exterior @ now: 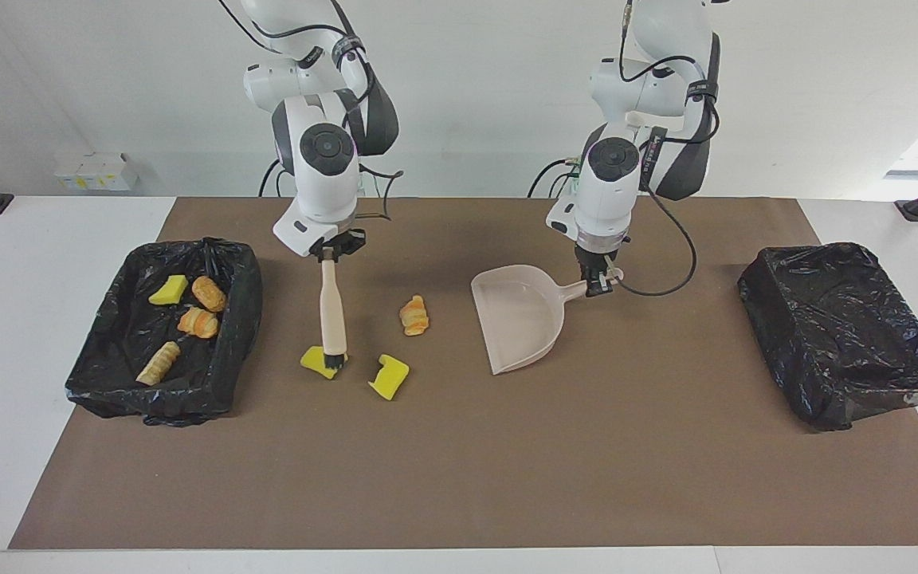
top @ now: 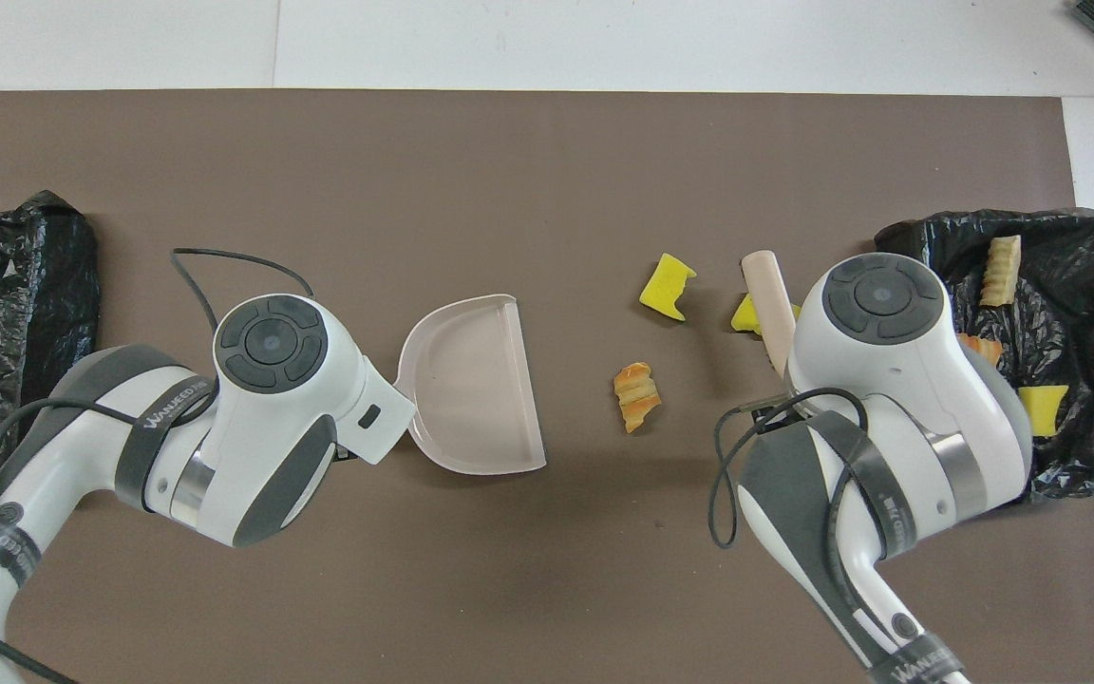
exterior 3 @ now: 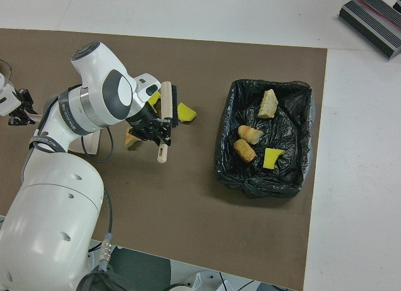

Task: Sweep and dump trash in bin
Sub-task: 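Sweep the bread and sponge pieces toward the dustpan with the right gripper's brush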

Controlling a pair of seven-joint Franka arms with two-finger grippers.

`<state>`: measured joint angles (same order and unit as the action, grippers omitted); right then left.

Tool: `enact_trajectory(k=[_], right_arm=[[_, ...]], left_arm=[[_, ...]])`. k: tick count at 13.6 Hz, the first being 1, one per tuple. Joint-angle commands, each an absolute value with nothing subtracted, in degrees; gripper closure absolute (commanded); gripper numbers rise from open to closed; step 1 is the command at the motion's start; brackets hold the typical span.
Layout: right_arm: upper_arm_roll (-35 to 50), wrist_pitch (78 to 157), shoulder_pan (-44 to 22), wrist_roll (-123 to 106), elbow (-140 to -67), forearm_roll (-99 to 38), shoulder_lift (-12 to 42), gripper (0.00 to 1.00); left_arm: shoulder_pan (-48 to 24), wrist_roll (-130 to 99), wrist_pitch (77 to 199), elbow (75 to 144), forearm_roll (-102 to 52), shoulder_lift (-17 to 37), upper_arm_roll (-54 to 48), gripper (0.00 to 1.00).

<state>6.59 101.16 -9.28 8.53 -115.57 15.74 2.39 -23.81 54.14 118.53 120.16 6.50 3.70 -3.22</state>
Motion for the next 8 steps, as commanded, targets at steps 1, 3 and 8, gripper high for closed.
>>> enact_trajectory(k=[1, 3, 8], right_arm=[[6.9, 104.2, -6.5, 5.0, -114.9, 23.3, 6.3, 1.00], [6.9, 104.8, -5.4, 5.4, -116.4, 23.6, 8.1, 1.00], [7.3, 106.1, -6.0, 10.6, -117.6, 17.0, 10.3, 1.00]], left_arm=[[-24.8, 54.1, 120.0, 122.9, 7.6, 1.8, -2.6, 1.00], [-25.6, 52.3, 119.9, 122.9, 7.6, 1.8, -2.7, 1.00], [-25.9, 51.3, 118.8, 123.6, 7.6, 1.1, -2.7, 1.00]])
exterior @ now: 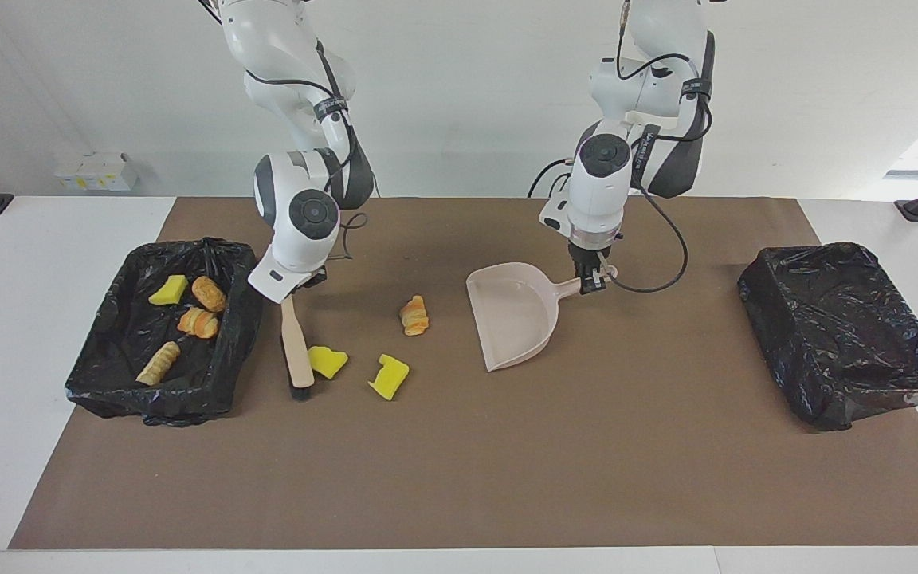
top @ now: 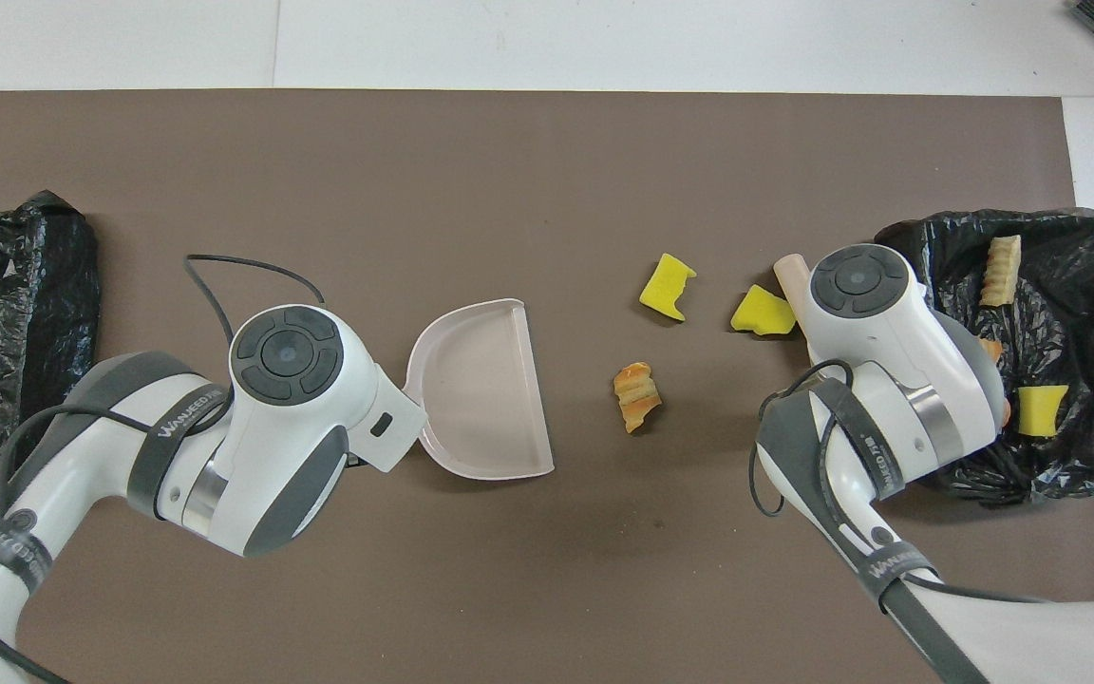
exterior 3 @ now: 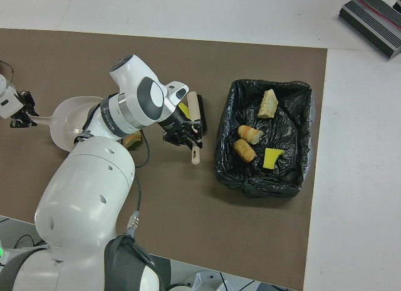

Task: Sweep and dump trash in bin
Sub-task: 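Sweep the bread and sponge pieces toward the dustpan with the right gripper's brush, then push the pieces into the dustpan with the brush in the right gripper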

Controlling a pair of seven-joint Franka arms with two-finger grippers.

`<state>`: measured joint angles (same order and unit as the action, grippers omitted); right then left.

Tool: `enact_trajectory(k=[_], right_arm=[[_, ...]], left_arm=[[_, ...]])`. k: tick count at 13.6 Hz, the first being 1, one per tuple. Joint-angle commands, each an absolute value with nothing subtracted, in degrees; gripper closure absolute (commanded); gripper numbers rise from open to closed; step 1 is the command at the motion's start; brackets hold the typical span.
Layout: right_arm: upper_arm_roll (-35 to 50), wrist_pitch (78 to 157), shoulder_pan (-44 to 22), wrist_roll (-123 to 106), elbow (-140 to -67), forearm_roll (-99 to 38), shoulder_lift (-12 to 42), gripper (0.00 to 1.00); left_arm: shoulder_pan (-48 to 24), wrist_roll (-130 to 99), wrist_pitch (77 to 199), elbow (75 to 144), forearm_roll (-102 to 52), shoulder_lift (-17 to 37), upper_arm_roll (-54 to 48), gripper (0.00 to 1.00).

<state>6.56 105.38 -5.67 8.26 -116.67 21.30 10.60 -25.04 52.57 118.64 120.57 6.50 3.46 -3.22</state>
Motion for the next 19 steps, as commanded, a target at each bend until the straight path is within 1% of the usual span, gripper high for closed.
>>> enact_trajectory(k=[1, 3, 6, 10, 11, 13, 14, 15, 19], right_arm=[[7.3, 105.5, -6.7, 10.4, -117.8, 12.8, 10.2, 1.00], [7.4, 105.0, -8.1, 10.1, -118.9, 6.5, 9.6, 1.00], [7.4, 106.1, -12.4, 10.0, -119.4, 0.4, 10.0, 1.00], [7.3, 106.2, -16.4, 10.7, -120.1, -12.0, 9.2, 1.00], [7.4, 106.2, -16.6, 10.1, -120.3, -14.9, 9.1, 1.00], [7.4, 106.9, -19.4, 9.8, -120.4, -19.9, 8.8, 1.00], [7.4, 108.5, -20.6, 9.9, -120.4, -23.6, 8.7, 1.00], [7.4, 109.9, -21.4, 10.3, -120.4, -27.2, 8.7, 1.00], [7.4, 110.2, -24.1, 12.8, -118.6, -35.5, 8.4, 1.00]], left_arm=[[-25.9, 50.3, 118.9, 124.1, 7.6, 0.9, -2.7, 1.00], [-25.9, 49.7, 119.4, 125.2, 7.6, 0.4, -2.8, 1.00], [-25.9, 49.6, 119.8, 126.2, 7.6, -0.2, -2.8, 1.00], [-25.9, 49.6, 120.0, 126.6, 7.6, -0.4, -2.8, 1.00], [-25.9, 49.6, 120.0, 126.6, 7.6, -0.4, -2.8, 1.00], [-27.1, 47.7, 121.7, 126.9, 7.6, 1.3, -2.7, 1.00], [-27.2, 46.9, 123.5, 127.3, 7.6, 1.6, -2.7, 1.00], [-27.2, 46.7, 123.9, 127.3, 7.6, 1.7, -2.7, 1.00], [-27.2, 46.3, 124.5, 127.4, 7.6, 1.7, -2.8, 1.00]])
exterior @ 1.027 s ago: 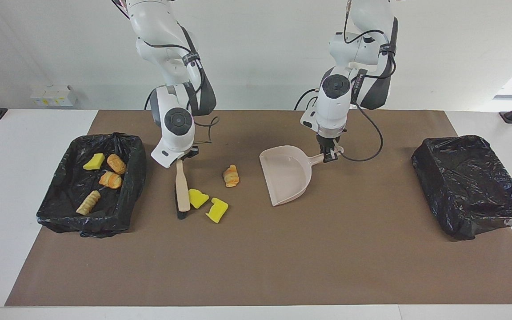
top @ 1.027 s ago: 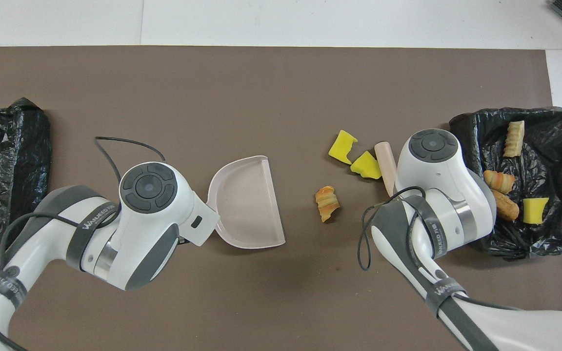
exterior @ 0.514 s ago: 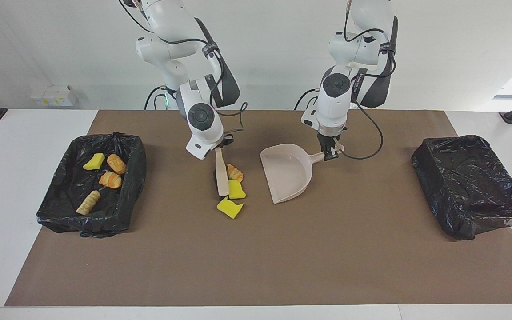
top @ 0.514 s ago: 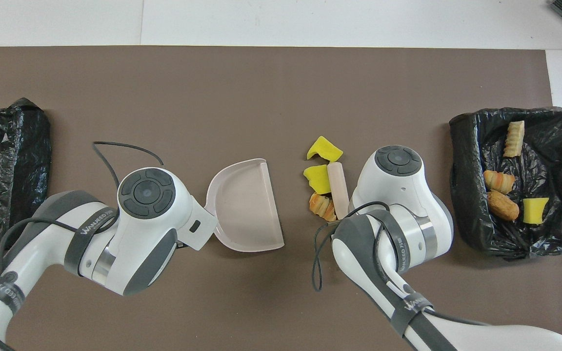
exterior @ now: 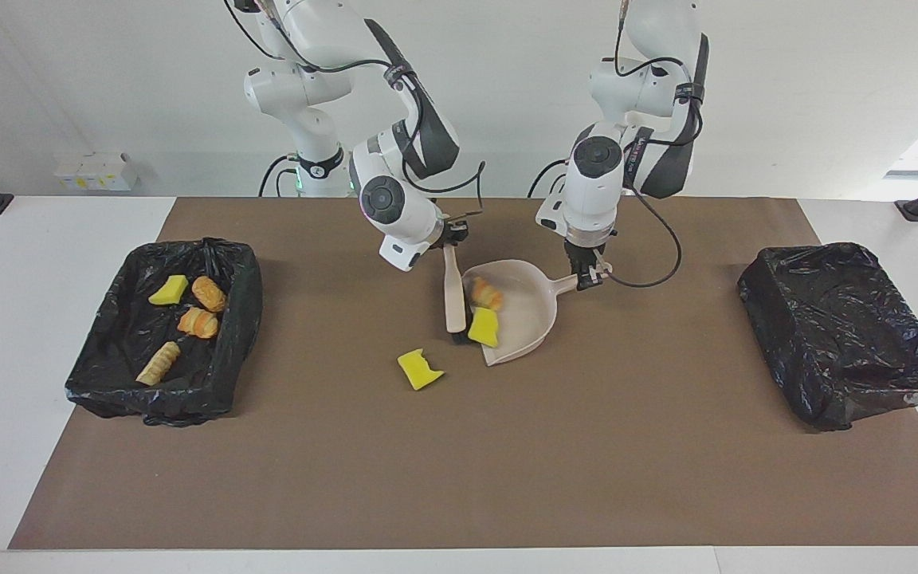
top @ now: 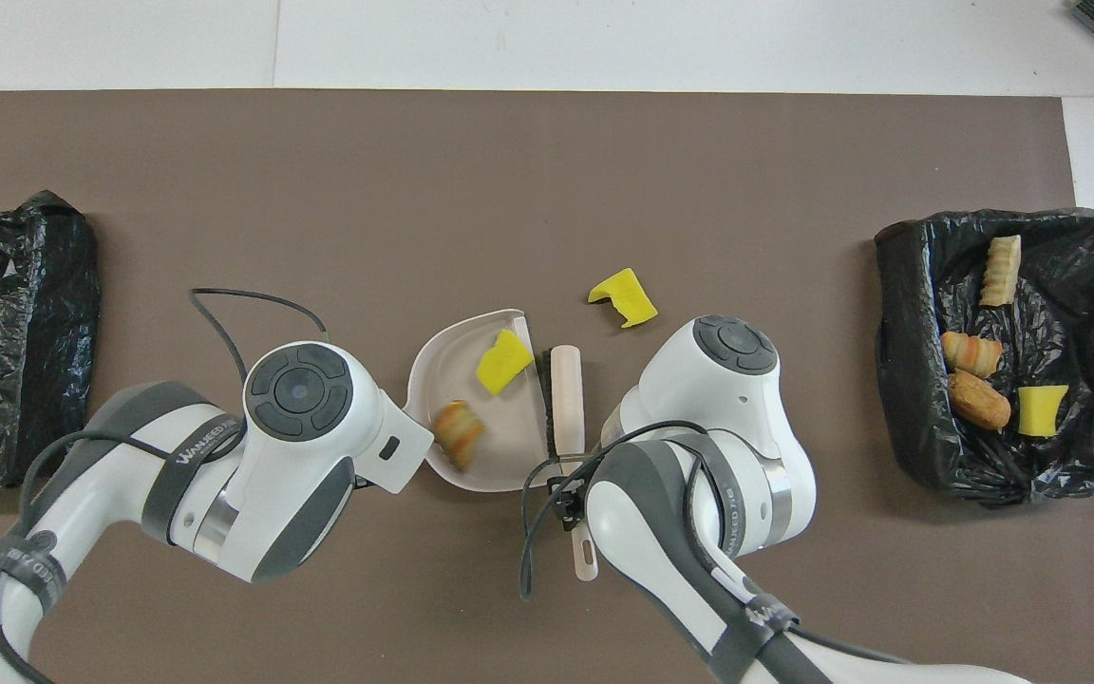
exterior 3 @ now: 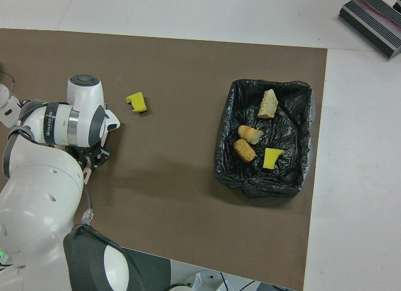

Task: Sweep and dump trash in bin
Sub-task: 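Push the pieces into the dustpan with the brush in the right gripper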

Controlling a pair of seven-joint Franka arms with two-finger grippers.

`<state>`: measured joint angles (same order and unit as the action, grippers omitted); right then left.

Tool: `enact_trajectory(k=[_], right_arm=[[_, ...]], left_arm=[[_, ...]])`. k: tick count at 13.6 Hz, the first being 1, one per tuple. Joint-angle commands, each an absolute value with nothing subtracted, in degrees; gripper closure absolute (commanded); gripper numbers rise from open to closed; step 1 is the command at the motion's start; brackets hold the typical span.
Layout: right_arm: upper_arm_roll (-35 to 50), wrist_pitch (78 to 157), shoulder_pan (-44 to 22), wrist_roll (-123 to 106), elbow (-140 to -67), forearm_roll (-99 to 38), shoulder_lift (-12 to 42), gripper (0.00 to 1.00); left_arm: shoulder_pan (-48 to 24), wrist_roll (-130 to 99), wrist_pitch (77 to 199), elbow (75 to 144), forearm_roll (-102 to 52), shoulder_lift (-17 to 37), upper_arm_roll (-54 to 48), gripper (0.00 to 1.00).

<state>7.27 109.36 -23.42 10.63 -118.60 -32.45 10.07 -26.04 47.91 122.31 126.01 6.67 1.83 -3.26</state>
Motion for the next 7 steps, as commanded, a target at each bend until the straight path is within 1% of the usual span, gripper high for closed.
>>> enact_trajectory(k=[1, 4, 5, 7], right_arm=[[7.4, 109.6, -24.1, 14.0, -117.5, -35.5, 7.3, 1.00], [6.2, 105.0, -22.5, 15.0, -116.9, -33.9, 2.2, 1.00], [6.1, 103.0, -20.5, 15.2, -116.3, -28.8, 1.7, 1.00], [6.6, 100.0, -19.8, 14.9, -113.2, -10.7, 2.6, 1.00]], left_arm=[[-27.2, 46.3, 125.3, 127.5, 7.6, 1.7, -2.8, 1.00], [-26.8, 46.4, 127.3, 128.2, 7.6, 1.7, -2.7, 1.00], [-26.6, 46.4, 127.3, 128.1, 7.6, 1.7, -2.7, 1.00], [-26.4, 46.1, 126.5, 127.4, 7.4, 2.0, -2.7, 1.00]])
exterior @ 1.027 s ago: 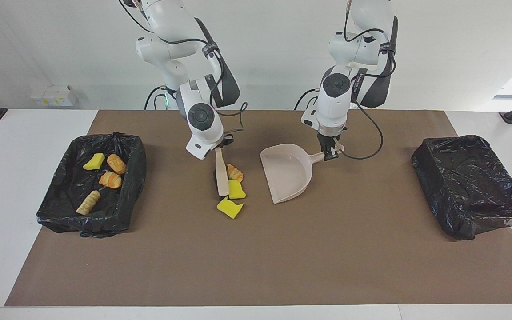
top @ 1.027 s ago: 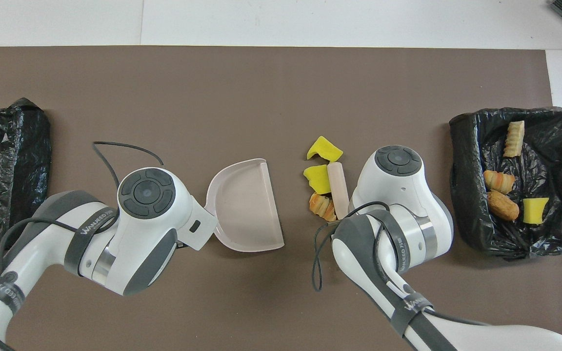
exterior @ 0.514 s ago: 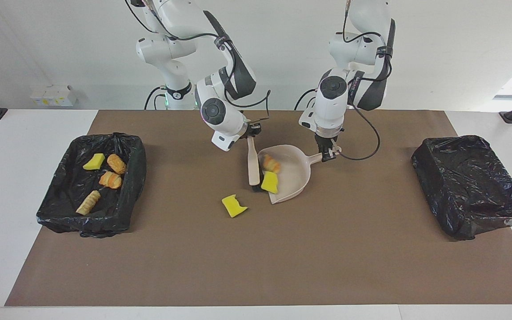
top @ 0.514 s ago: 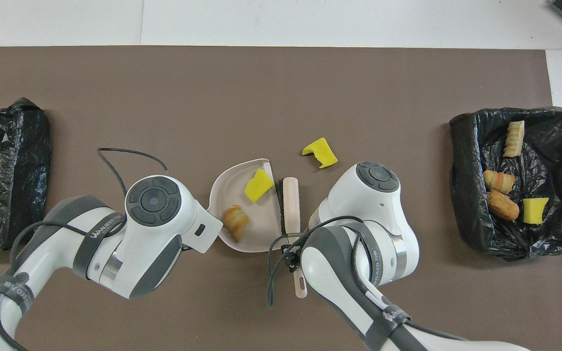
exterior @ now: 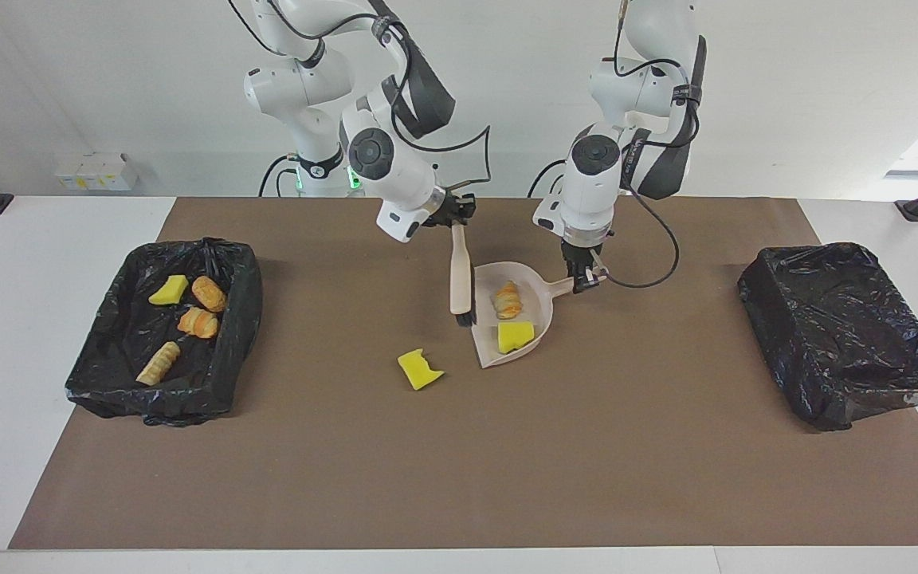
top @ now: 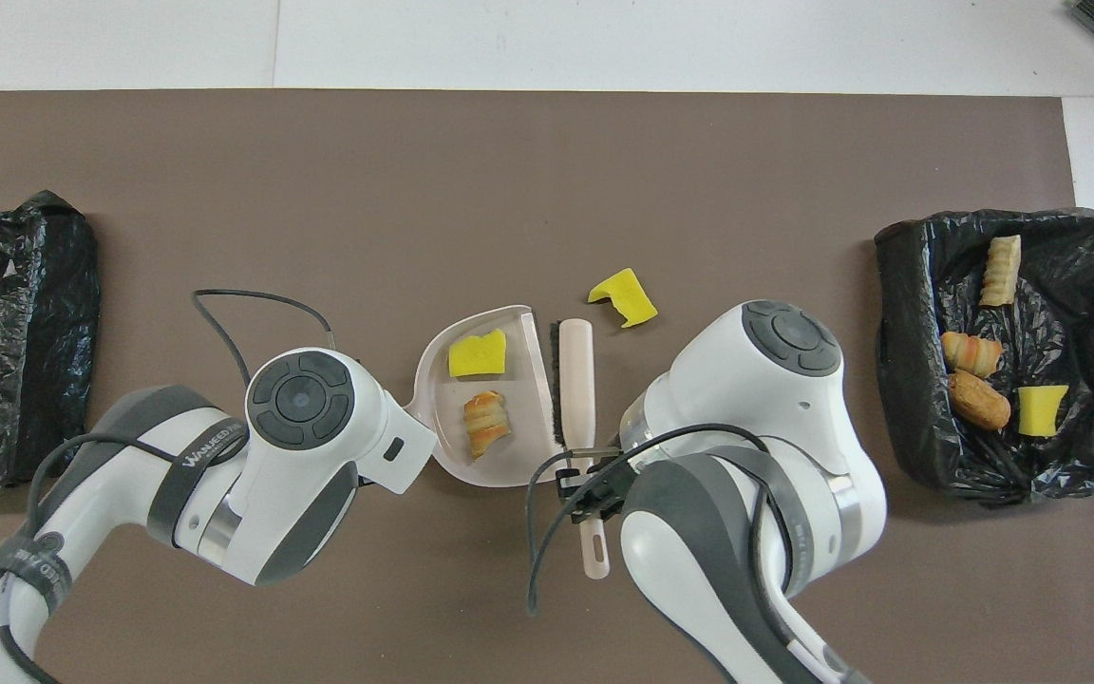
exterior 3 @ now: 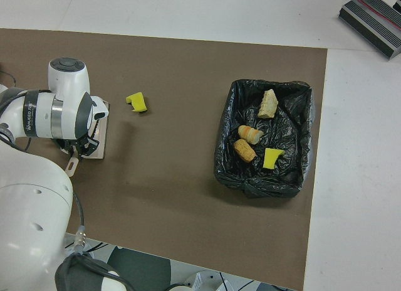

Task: Sweep and dump trash in bin
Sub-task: 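Push the pieces into the dustpan with the brush in the right gripper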

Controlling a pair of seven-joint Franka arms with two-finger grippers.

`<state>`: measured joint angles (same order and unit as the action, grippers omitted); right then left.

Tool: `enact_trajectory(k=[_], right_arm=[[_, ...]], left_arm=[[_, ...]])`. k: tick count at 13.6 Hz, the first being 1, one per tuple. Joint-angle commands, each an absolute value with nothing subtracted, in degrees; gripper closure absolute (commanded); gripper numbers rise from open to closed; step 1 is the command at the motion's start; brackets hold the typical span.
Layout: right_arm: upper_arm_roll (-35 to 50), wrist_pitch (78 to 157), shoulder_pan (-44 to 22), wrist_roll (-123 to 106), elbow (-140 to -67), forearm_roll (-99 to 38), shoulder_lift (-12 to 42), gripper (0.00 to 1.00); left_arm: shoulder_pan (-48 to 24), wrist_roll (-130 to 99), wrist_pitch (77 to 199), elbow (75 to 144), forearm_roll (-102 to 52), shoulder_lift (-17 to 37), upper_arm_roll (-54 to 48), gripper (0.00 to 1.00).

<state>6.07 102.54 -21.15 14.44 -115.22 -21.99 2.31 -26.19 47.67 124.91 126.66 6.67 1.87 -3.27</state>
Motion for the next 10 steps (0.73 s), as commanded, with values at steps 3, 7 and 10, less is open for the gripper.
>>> enact_trajectory(k=[3, 7, 10], right_arm=[[6.1, 95.5, -16.3, 5.8, -108.3, 7.5, 7.7, 1.00], [6.3, 92.1, -19.3, 1.8, -95.4, 24.9, 22.7, 1.00], [6.6, 89.8, -21.3, 2.4, -95.9, 18.8, 23.6, 1.00]], left_arm=[[-25.8, 46.1, 122.2, 123.1, 7.3, 4.1, -2.5, 1.00], [-25.0, 41.1, 119.4, 119.5, 7.1, 5.8, -2.3, 1.00], [-24.0, 41.0, 119.4, 119.0, 7.1, 6.5, -2.4, 1.00]])
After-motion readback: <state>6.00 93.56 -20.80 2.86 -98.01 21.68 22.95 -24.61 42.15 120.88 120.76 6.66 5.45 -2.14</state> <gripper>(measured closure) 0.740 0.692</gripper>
